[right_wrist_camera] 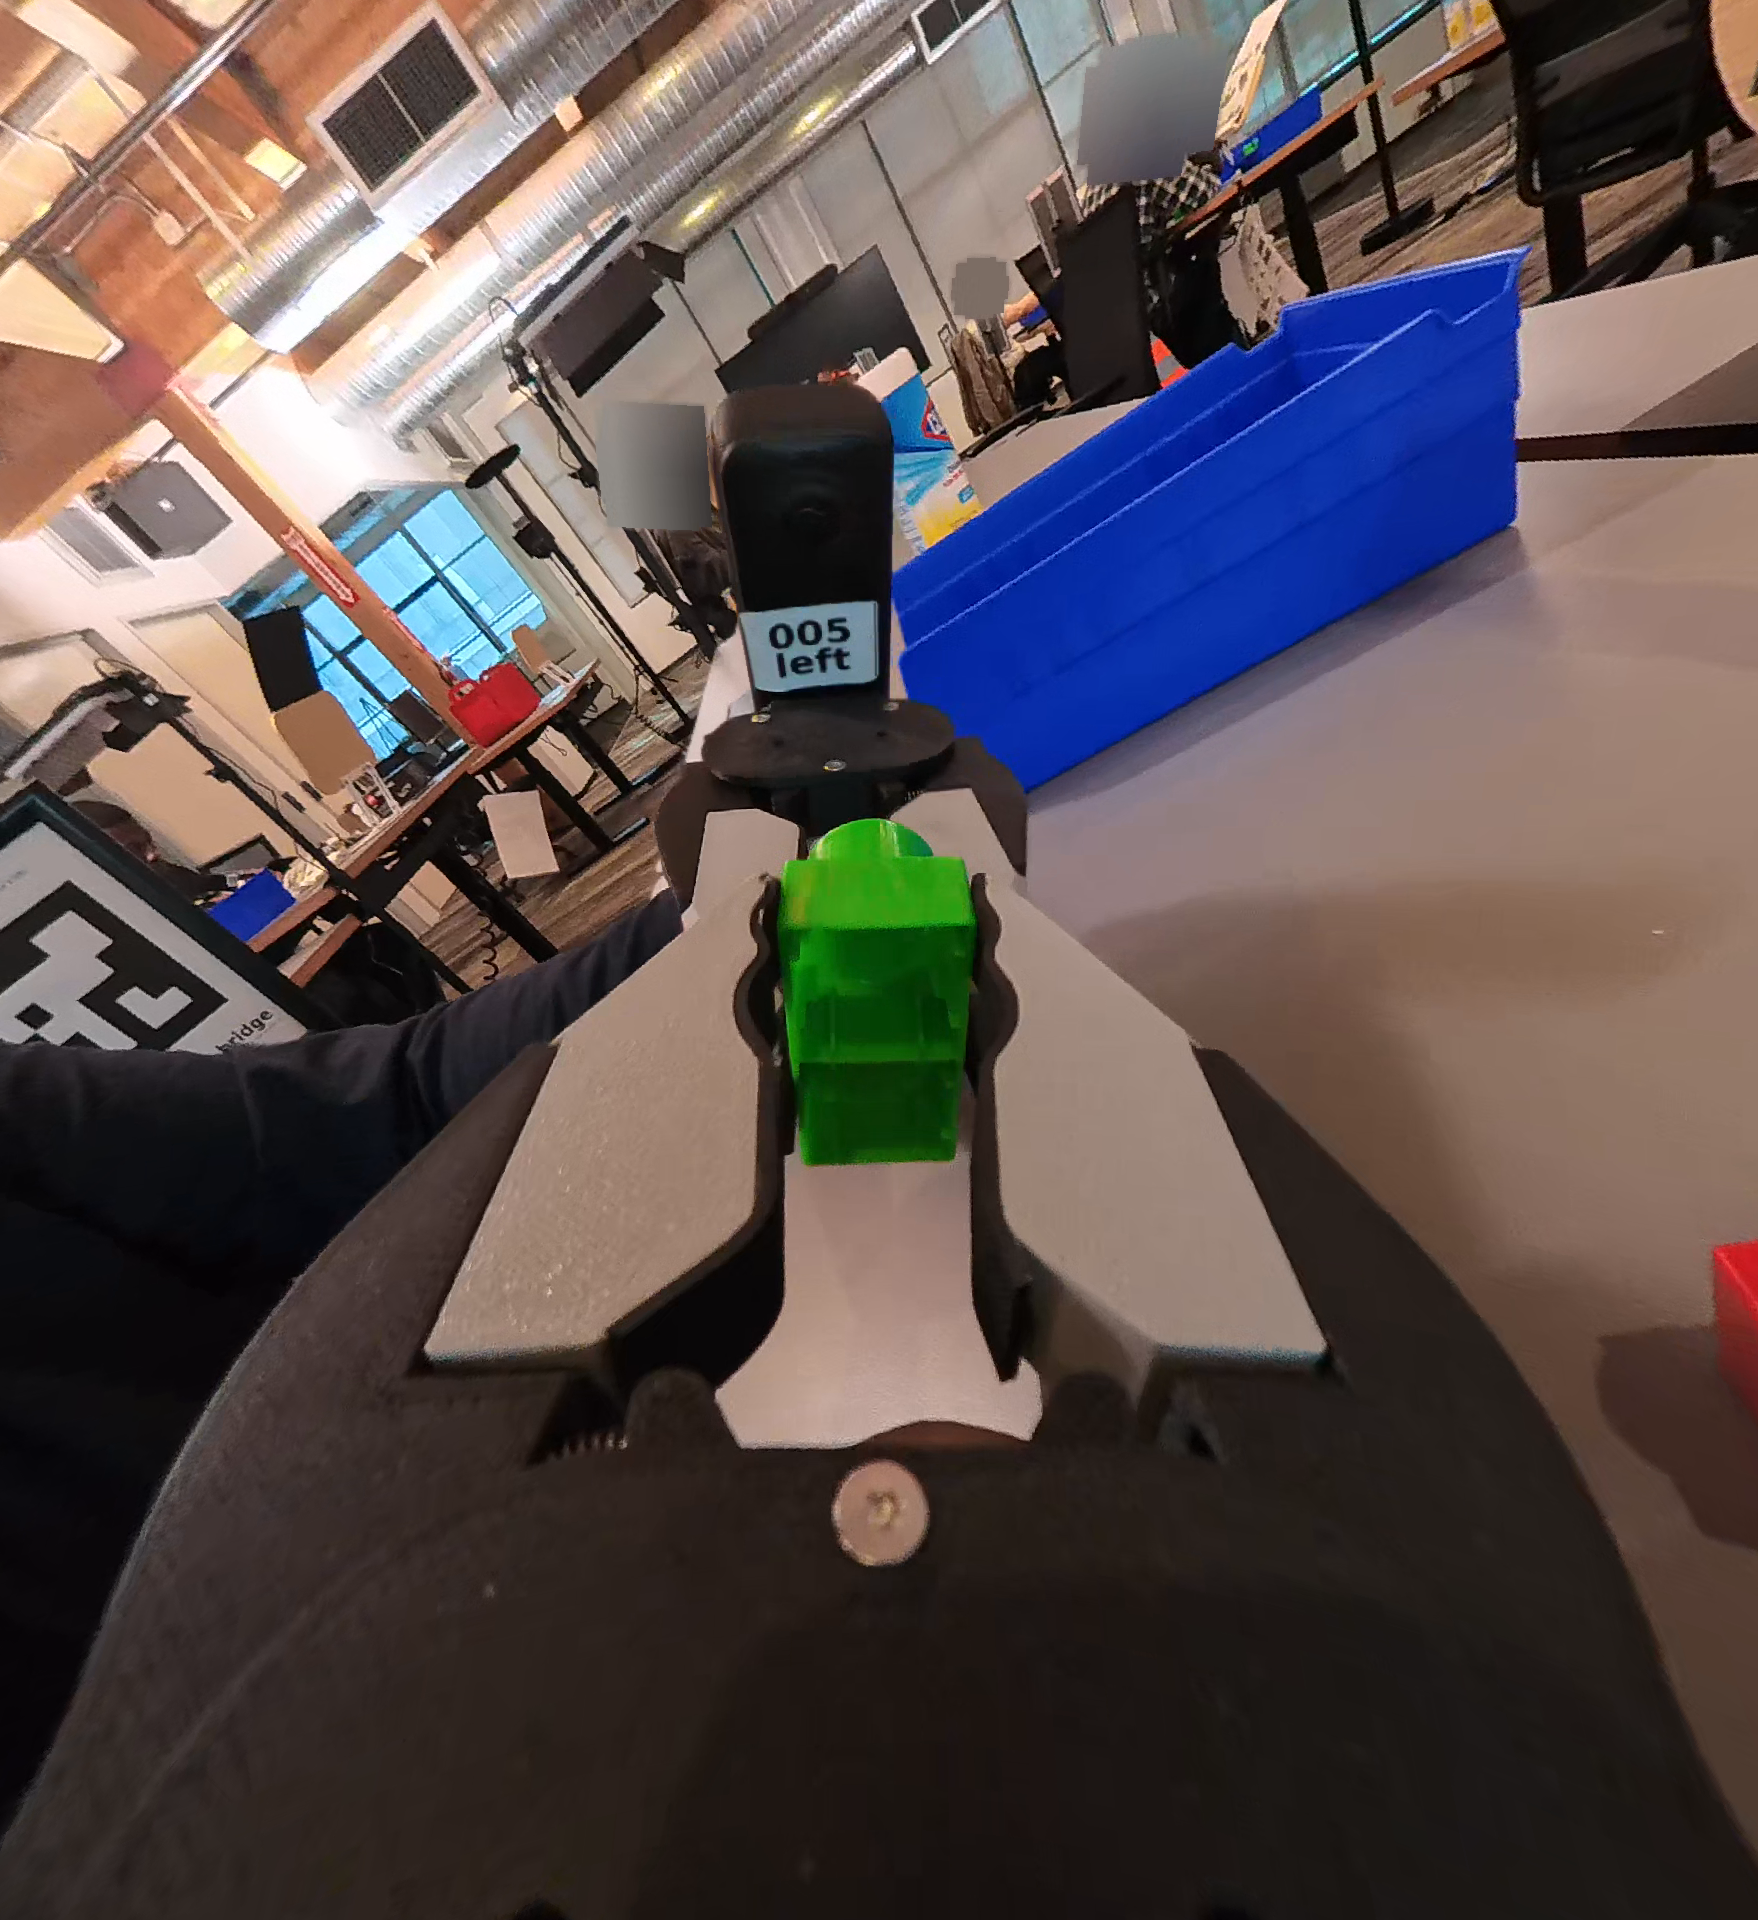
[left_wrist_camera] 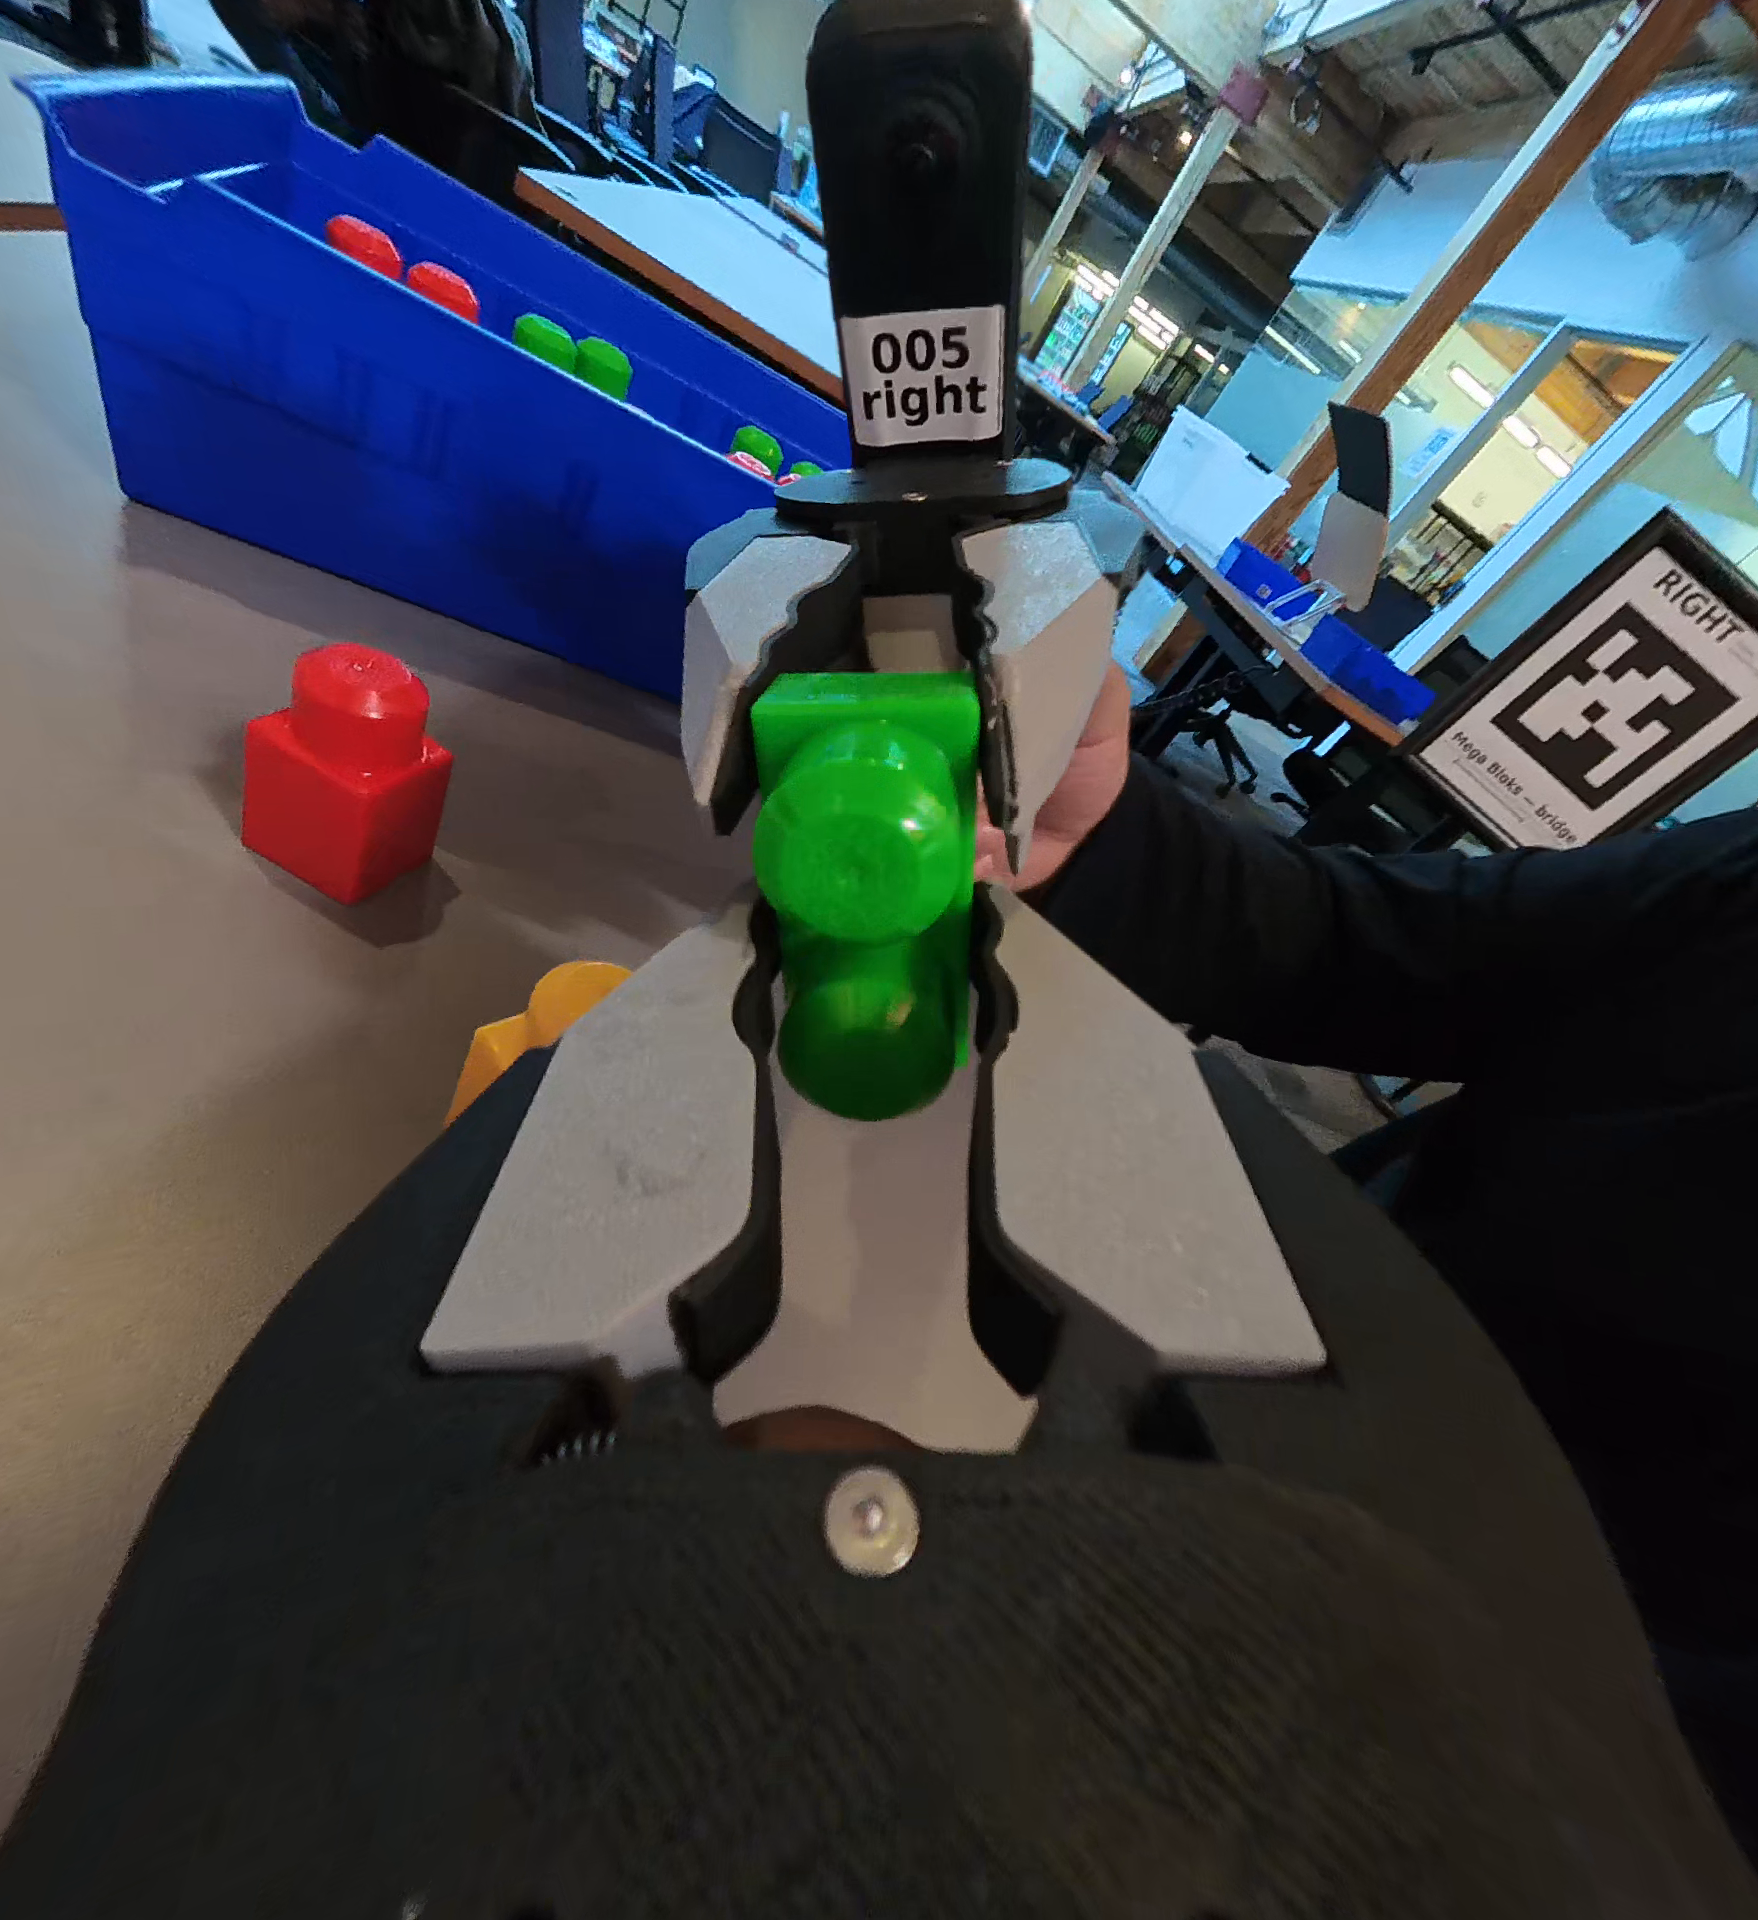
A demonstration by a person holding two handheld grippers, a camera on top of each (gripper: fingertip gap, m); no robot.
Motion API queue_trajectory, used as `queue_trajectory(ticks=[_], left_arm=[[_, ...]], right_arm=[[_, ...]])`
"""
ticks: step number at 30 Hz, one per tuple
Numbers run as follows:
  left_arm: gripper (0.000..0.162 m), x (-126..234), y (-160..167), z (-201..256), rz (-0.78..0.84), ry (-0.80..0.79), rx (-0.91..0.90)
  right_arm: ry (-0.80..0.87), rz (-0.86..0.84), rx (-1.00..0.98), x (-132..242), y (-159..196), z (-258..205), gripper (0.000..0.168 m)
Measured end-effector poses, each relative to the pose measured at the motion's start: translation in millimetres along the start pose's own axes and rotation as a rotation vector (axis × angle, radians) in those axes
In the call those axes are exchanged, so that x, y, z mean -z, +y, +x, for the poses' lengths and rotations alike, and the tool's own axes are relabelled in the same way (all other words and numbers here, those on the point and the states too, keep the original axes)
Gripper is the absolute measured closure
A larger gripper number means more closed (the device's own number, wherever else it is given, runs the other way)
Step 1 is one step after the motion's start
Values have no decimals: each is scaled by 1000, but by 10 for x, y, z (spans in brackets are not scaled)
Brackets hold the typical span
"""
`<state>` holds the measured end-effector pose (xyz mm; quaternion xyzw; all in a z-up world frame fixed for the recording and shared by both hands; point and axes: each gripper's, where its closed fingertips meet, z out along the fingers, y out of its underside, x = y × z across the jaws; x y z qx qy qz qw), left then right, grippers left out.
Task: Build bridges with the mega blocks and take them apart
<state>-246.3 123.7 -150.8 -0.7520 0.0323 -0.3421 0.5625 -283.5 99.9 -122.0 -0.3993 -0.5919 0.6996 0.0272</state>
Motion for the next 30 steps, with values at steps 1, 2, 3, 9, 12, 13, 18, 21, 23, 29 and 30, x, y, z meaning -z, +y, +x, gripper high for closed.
queue_trajectory(ticks=[1,2,3,9,12,13,18,21,23,29,30], left_arm=[[128,9,-4,0,-5,-9,-5],[128,27,-16,-10,-6,-25,-16],[128,63,-31,-32,-6,-45,-31],[128,595,-247,-425,117,-219,42],[128,834,-312,-642,185,-318,97],[128,886,-323,-688,199,-345,103],[128,971,-367,-733,251,-349,141],[128,934,-331,-741,226,-350,143],[128,880,-307,-718,204,-340,138],[128,745,-198,-705,132,-347,117],[128,734,-183,-709,122,-348,117]], right_arm=[[-5,-1,0,3,-2,-7,135],[-6,2,-3,12,-9,-5,135],[-3,11,-5,29,-26,4,135],[162,-43,39,208,-18,255,121],[301,-249,89,251,267,443,111],[345,-308,114,264,354,493,107],[534,-532,266,303,721,687,104],[606,-588,325,250,842,807,108],[599,-609,316,166,931,828,110],[610,-702,407,191,990,837,134],[607,-742,408,240,985,825,134]])
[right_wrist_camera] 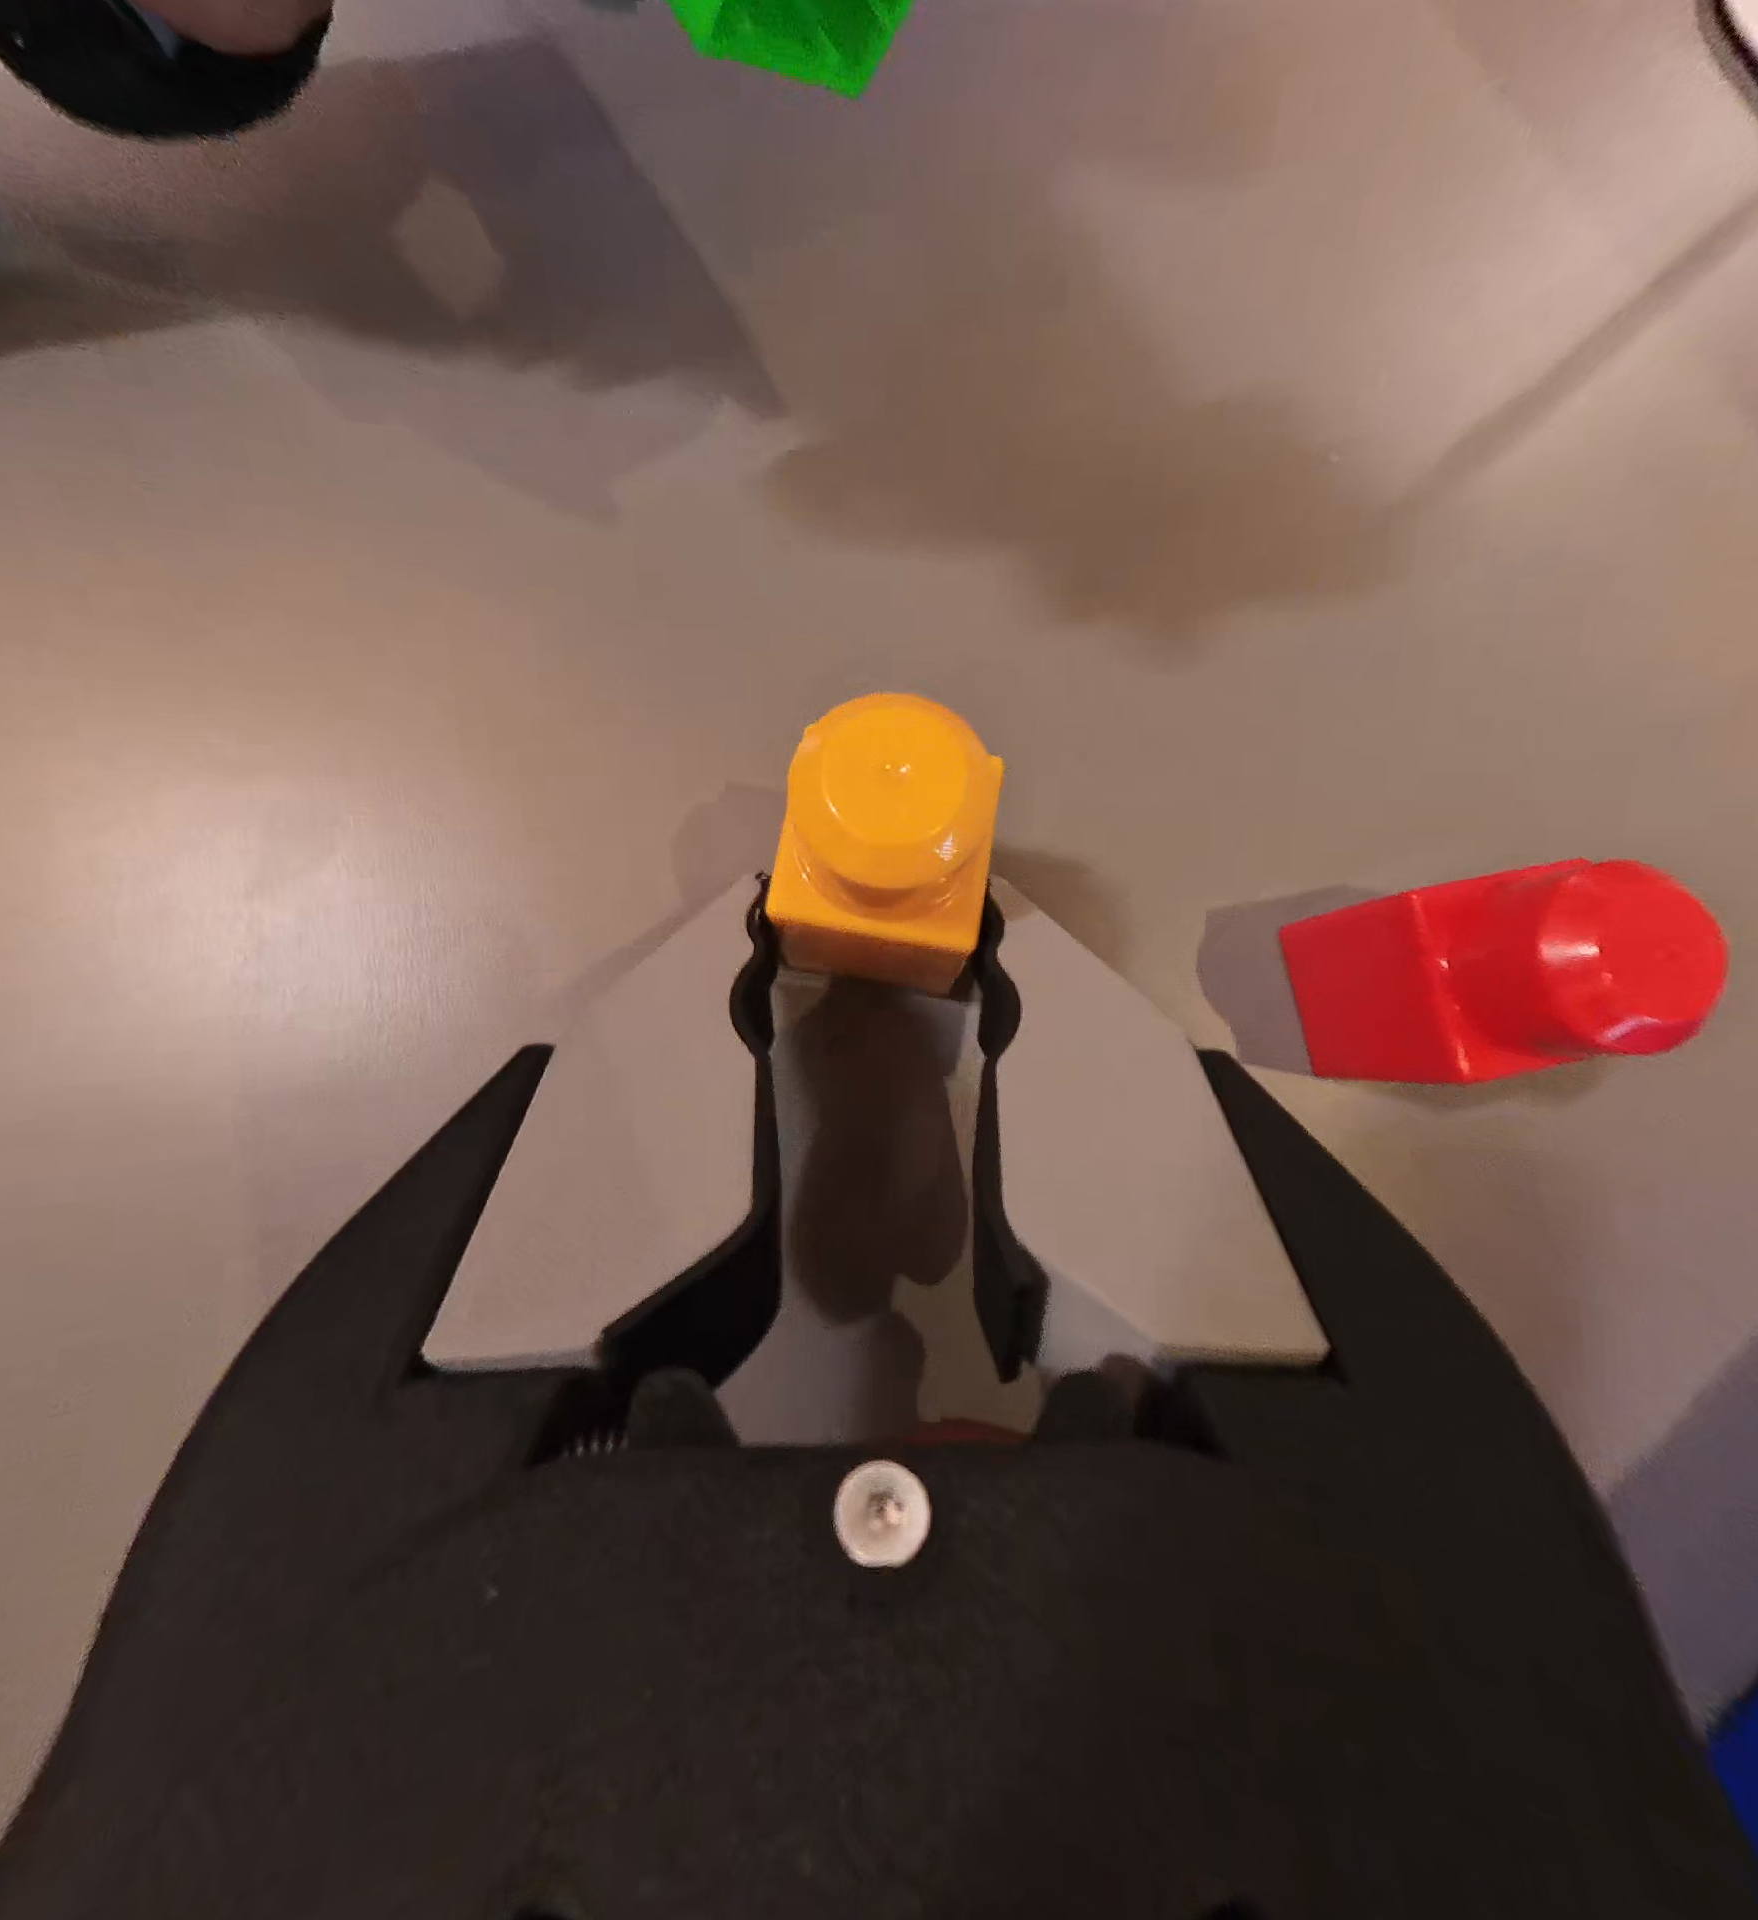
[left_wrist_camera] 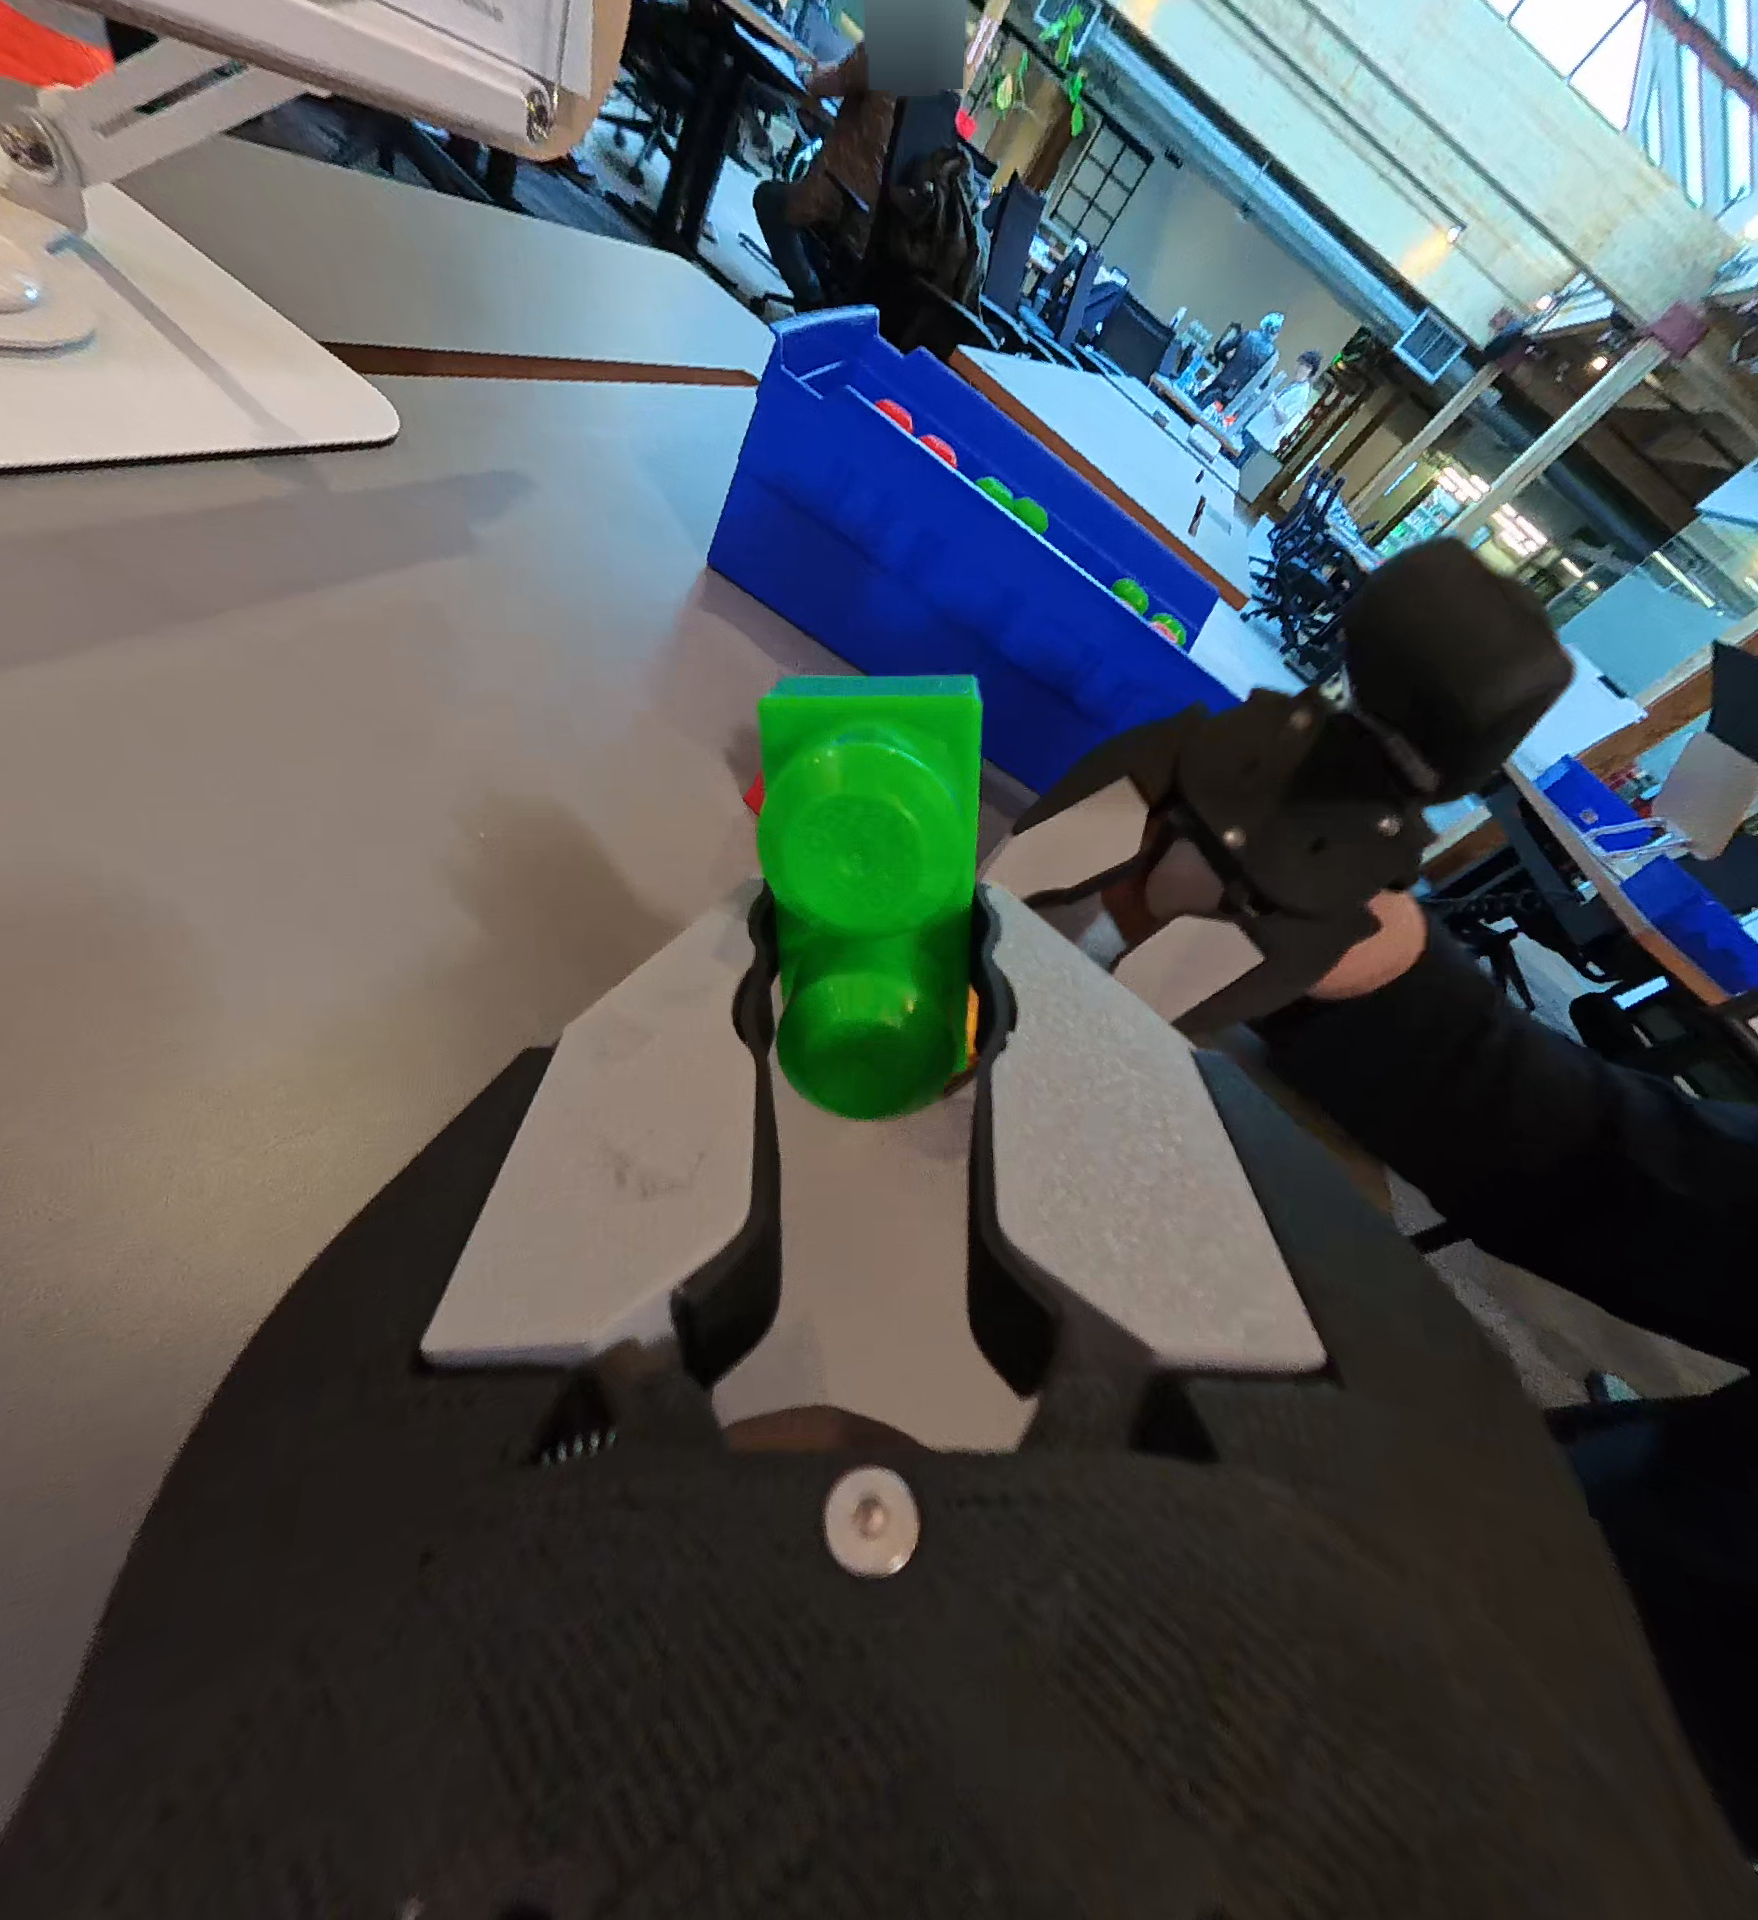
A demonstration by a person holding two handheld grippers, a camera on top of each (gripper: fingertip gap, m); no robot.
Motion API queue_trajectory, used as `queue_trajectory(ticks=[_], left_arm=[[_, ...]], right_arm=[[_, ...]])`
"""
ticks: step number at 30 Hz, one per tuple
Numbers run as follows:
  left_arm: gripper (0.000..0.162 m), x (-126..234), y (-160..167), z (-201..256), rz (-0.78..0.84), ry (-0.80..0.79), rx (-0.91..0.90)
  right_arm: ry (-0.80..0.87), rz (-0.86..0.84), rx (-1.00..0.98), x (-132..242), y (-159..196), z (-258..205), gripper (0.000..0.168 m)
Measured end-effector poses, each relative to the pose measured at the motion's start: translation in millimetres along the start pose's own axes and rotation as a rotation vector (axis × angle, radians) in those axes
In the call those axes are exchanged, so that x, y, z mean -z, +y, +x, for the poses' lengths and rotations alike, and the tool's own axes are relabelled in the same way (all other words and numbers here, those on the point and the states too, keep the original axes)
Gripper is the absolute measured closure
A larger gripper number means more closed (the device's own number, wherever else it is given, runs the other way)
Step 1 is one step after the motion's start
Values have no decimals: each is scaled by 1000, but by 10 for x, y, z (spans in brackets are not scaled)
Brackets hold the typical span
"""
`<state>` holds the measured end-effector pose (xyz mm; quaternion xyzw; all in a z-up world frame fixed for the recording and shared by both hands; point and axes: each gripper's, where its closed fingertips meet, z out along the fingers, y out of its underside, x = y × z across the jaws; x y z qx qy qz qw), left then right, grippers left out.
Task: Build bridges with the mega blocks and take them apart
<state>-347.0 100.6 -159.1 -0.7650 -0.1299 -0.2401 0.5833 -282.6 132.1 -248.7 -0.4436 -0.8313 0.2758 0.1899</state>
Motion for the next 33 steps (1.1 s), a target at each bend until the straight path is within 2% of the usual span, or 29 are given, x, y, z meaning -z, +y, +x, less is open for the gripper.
queue_trajectory(ticks=[6,8,11,17,21,26,28,33], left_arm=[[128,6,-22,77,2,27,-1],[128,17,-37,100,5,34,-6],[128,26,-43,129,7,47,-5],[128,38,-33,208,-3,95,-22],[128,34,-15,337,-11,175,-35],[128,103,-77,471,30,284,-3],[128,148,-113,466,51,302,17],[129,185,-86,487,39,374,88]], right_arm=[[-60,-384,120,339,295,-42,133],[-79,-443,136,370,329,-71,134],[-42,-490,147,347,363,12,122],[-80,-364,106,277,331,-46,126],[-102,-191,74,193,302,-46,125],[-175,-16,-8,169,203,-117,132],[-133,40,-10,188,139,-50,133],[-9,268,2,430,-301,140,133]])
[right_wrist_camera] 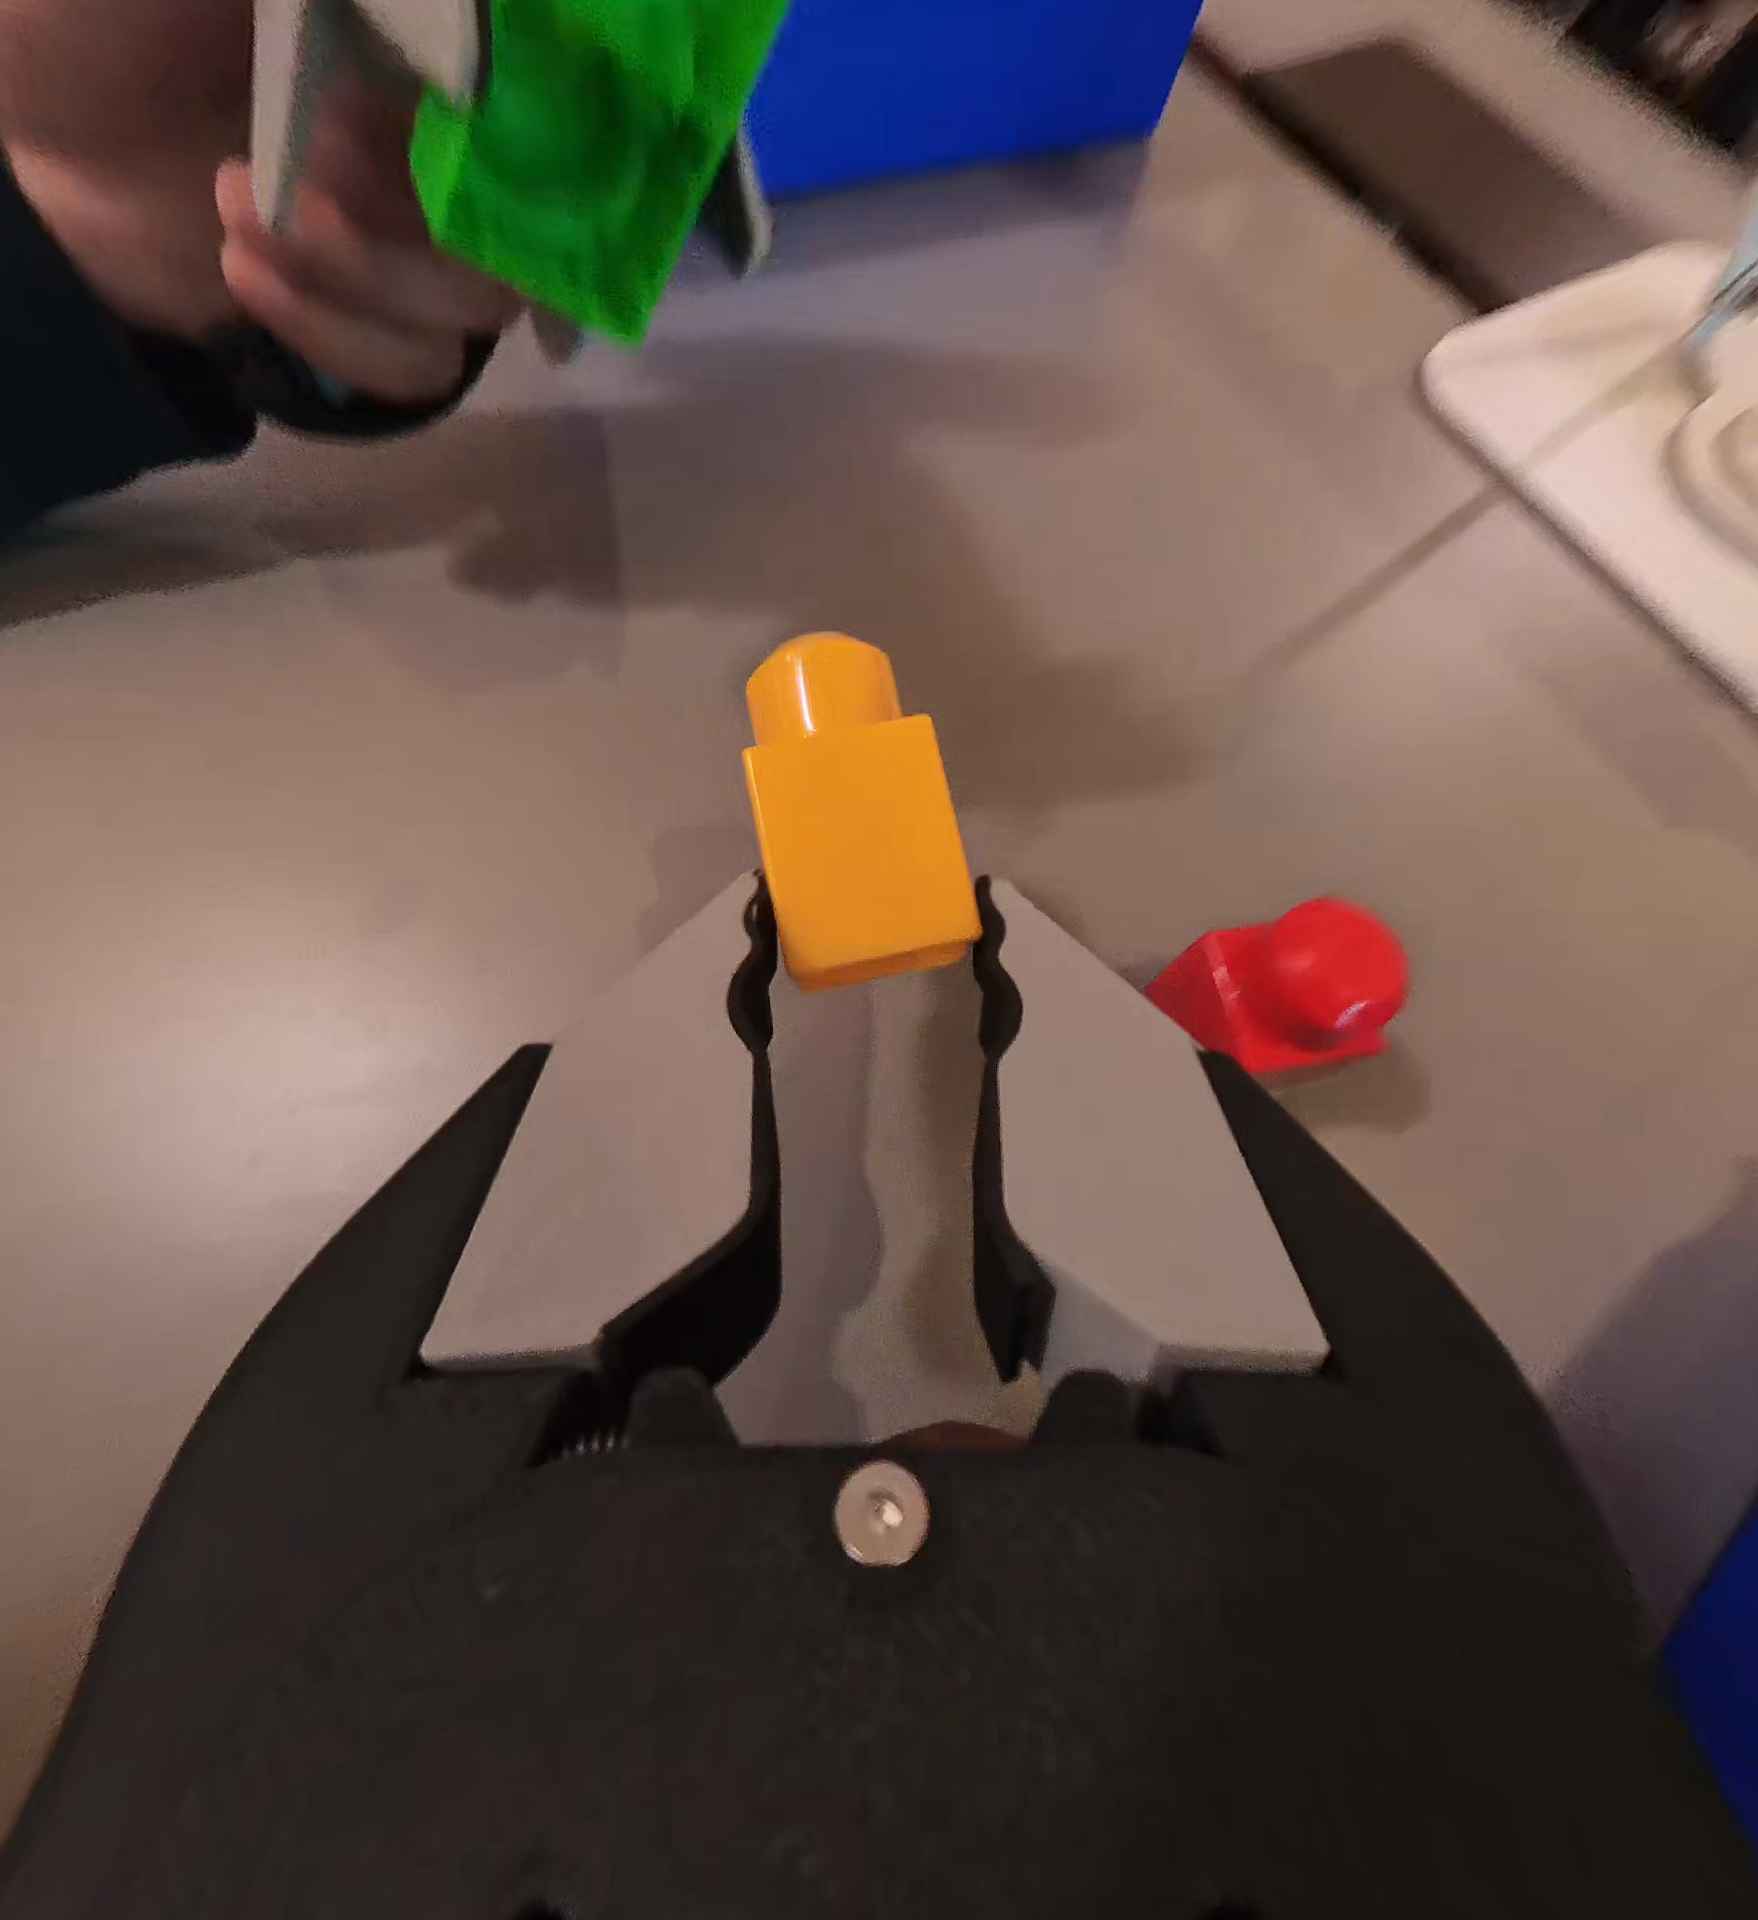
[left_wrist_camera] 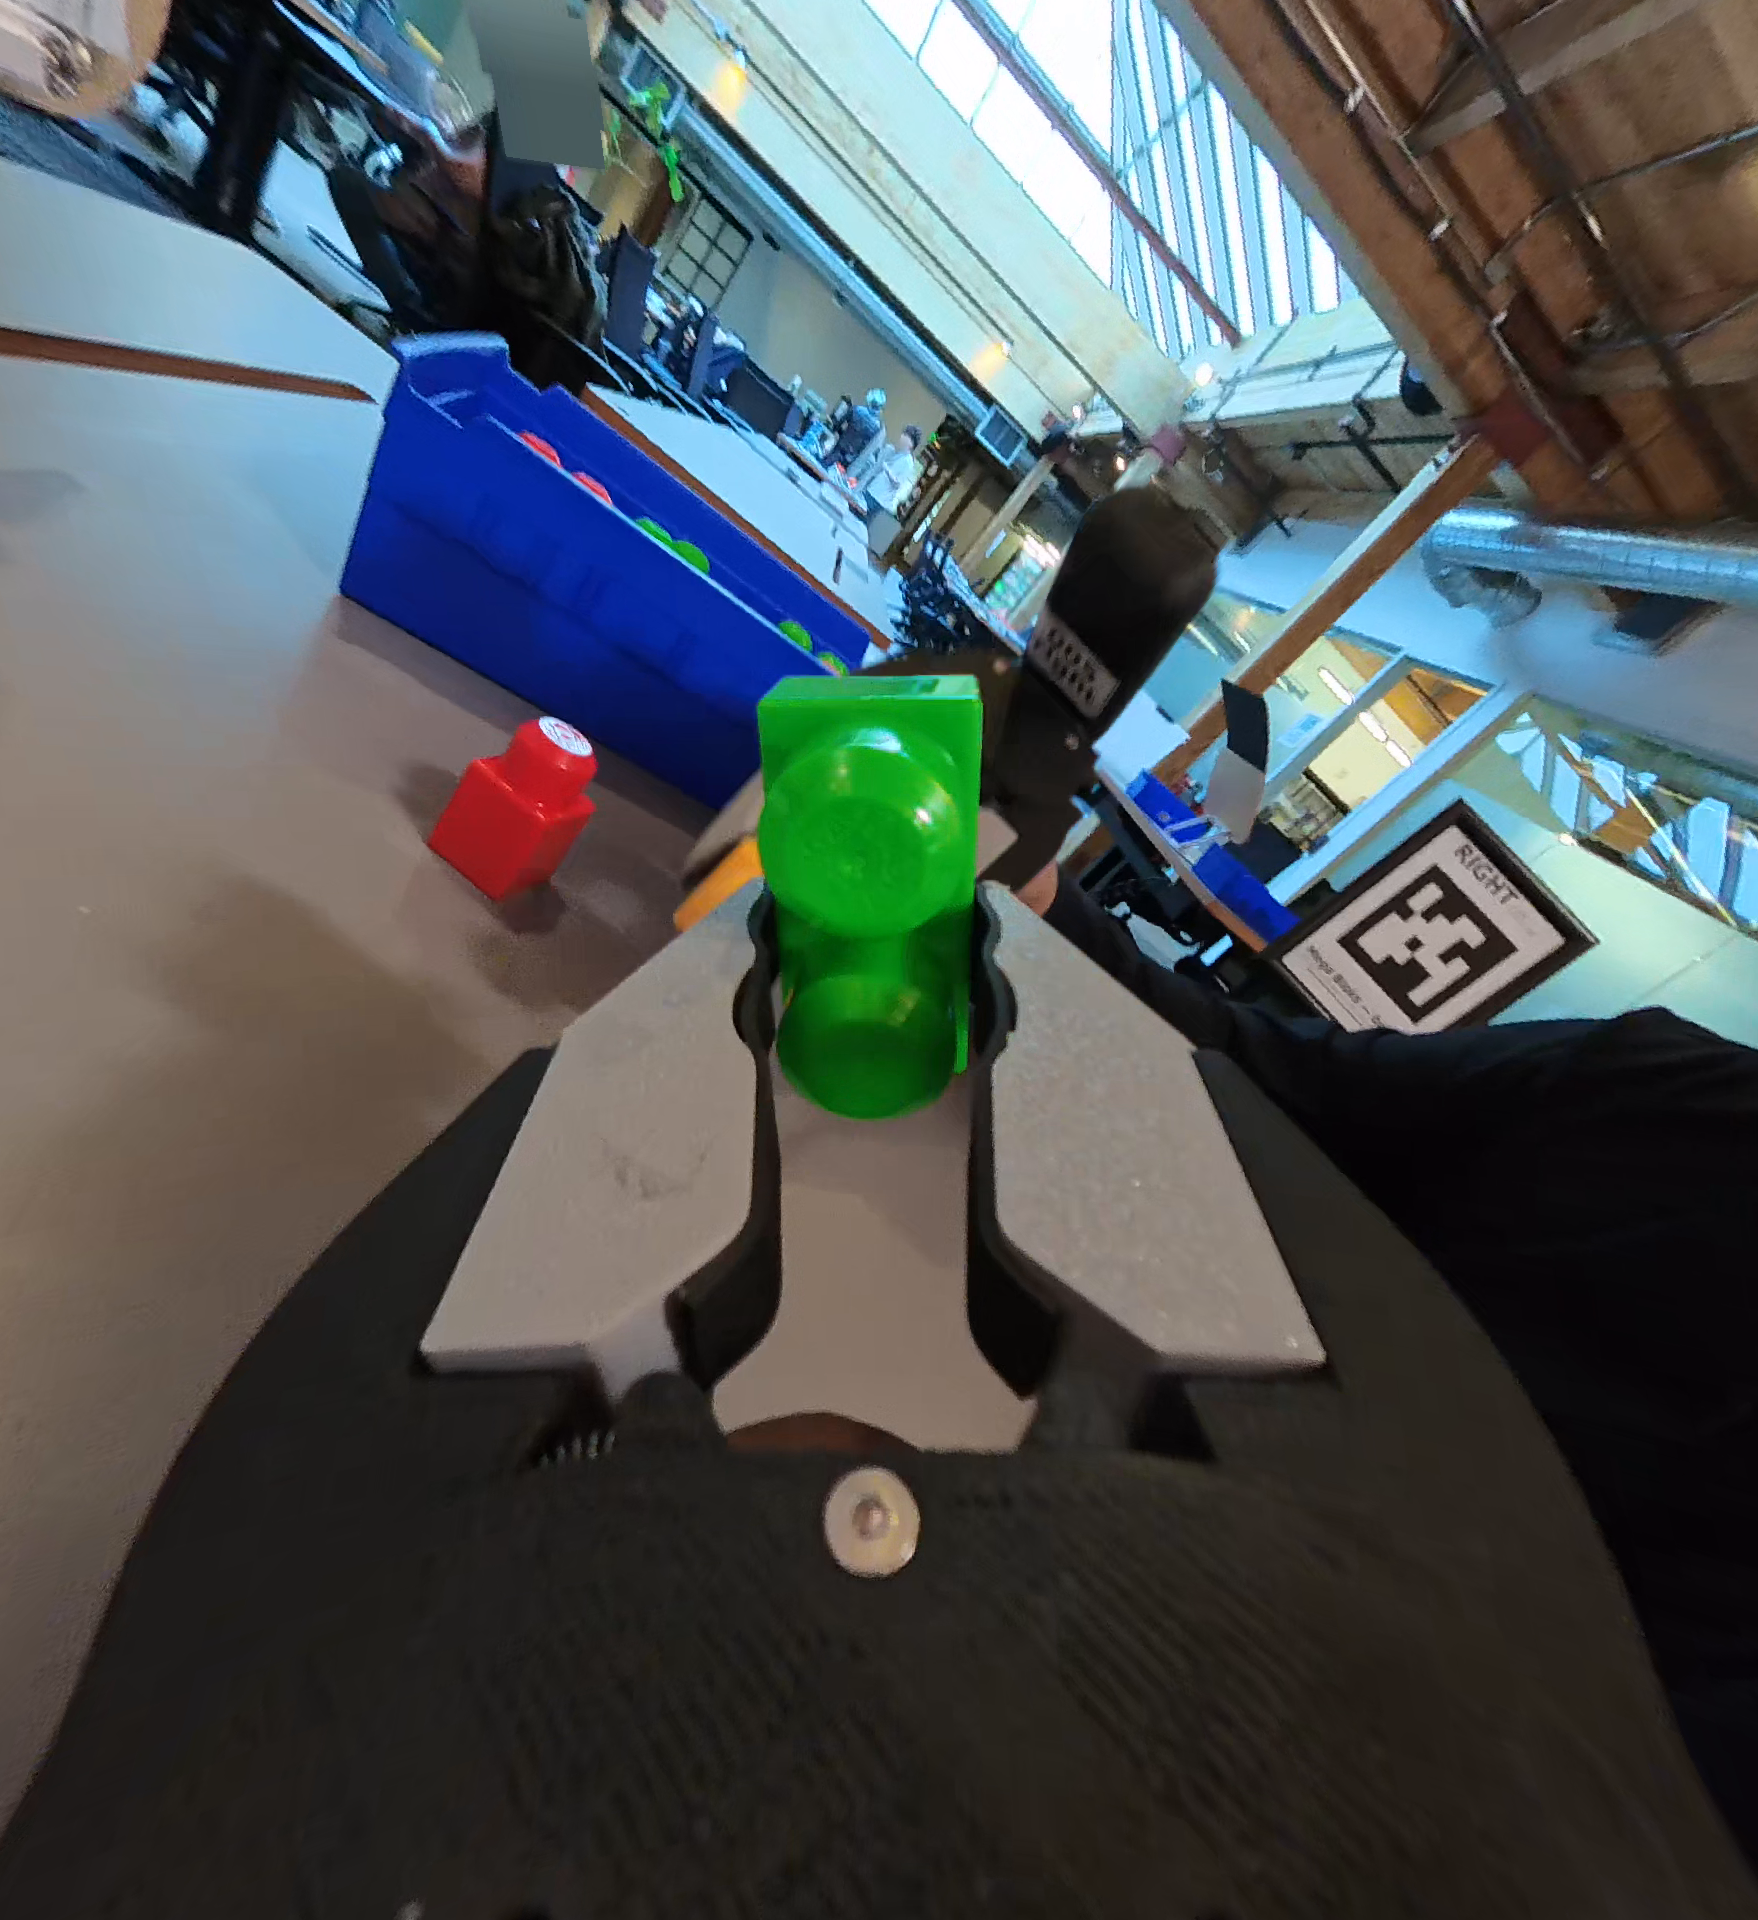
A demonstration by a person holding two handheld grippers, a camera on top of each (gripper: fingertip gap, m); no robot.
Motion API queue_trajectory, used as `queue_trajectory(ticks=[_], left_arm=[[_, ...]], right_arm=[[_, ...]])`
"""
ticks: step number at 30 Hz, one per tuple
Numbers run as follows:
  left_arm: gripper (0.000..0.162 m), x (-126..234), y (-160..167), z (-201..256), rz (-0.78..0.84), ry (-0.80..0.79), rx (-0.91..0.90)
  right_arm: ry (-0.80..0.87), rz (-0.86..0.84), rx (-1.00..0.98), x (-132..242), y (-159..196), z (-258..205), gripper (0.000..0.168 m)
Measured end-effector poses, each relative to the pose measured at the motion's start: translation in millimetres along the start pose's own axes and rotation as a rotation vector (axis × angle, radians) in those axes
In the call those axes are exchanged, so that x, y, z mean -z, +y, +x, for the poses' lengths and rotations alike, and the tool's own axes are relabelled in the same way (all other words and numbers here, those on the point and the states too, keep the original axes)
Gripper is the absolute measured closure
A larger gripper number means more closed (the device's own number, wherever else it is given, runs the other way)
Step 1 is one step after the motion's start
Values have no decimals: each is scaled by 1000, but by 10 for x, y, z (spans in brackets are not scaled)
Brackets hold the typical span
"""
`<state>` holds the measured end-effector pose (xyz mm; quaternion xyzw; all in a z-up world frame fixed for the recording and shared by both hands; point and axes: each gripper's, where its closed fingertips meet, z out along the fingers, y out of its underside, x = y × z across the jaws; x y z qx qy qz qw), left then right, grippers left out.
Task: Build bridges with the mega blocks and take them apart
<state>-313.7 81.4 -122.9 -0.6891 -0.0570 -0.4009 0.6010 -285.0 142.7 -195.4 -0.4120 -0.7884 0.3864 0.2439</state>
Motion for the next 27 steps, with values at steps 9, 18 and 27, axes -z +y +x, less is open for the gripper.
queue_trajectory(ticks=[9,18,27], left_arm=[[128,-263,442,83,-228,35,-14],[128,-360,597,87,-308,15,-40],[128,-419,717,35,-376,-41,-73]], right_arm=[[96,192,211,162,-369,-178,133],[38,189,252,219,-276,-239,133],[181,145,430,200,-260,-243,133]])
